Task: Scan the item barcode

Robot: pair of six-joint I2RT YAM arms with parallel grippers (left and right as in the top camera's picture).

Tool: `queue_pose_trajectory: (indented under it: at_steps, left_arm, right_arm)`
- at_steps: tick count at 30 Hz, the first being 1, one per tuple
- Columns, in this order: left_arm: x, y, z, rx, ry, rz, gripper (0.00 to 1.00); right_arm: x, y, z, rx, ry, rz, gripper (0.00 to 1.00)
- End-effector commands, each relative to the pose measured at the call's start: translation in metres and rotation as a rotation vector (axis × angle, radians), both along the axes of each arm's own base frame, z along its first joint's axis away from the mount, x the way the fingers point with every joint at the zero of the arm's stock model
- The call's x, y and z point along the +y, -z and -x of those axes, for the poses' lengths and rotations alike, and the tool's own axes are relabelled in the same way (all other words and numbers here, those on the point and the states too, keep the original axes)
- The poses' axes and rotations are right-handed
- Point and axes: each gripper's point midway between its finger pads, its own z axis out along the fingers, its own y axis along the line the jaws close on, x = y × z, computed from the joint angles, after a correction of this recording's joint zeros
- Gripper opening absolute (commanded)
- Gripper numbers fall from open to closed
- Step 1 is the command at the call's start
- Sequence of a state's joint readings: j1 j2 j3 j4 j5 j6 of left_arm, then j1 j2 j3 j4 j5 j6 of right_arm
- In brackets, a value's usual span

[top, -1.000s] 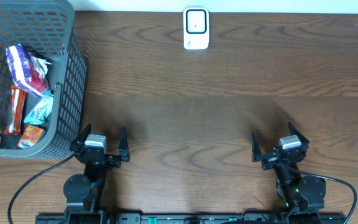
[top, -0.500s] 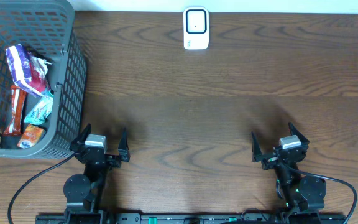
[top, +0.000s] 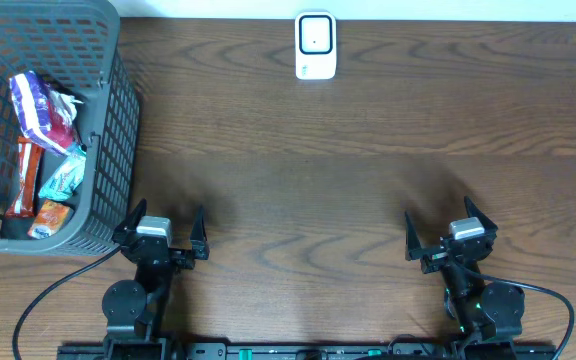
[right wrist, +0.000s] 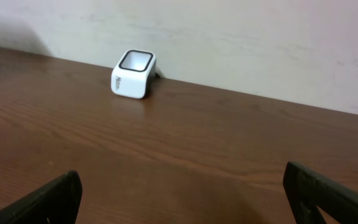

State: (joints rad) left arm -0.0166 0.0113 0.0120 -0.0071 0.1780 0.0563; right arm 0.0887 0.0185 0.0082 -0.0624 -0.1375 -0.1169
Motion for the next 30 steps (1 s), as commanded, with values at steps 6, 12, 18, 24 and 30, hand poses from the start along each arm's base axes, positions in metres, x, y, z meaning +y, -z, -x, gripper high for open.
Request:
queue_pose_trajectory:
  at_steps: [6,12,18,24,30]
  left_arm:
    - [-0.002,0.015,0.001,0.060,0.009,0.050,0.98]
    - [-0.010,0.010,0.002,0.047,0.051,0.089,0.98]
    - [-0.020,-0.031,0.004,-0.096,0.118,0.089,0.98]
    - [-0.020,-0.094,0.014,-0.307,0.128,0.078,0.98]
    - [-0.020,-0.136,0.028,-0.405,0.132,0.073,0.98]
  right_arm:
    - [0.000,0.002,0.000,0.008,0.001,-0.006,0.99]
    - [0.000,0.002,0.000,0.008,0.001,-0.006,0.99]
    - [0.000,0.002,0.000,0.008,0.001,-0.006,0.99]
    - [0.000,0.002,0.000,0.008,0.001,-0.006,0.99]
    - [0.000,0.002,0.000,0.008,0.001,-0.006,0.99]
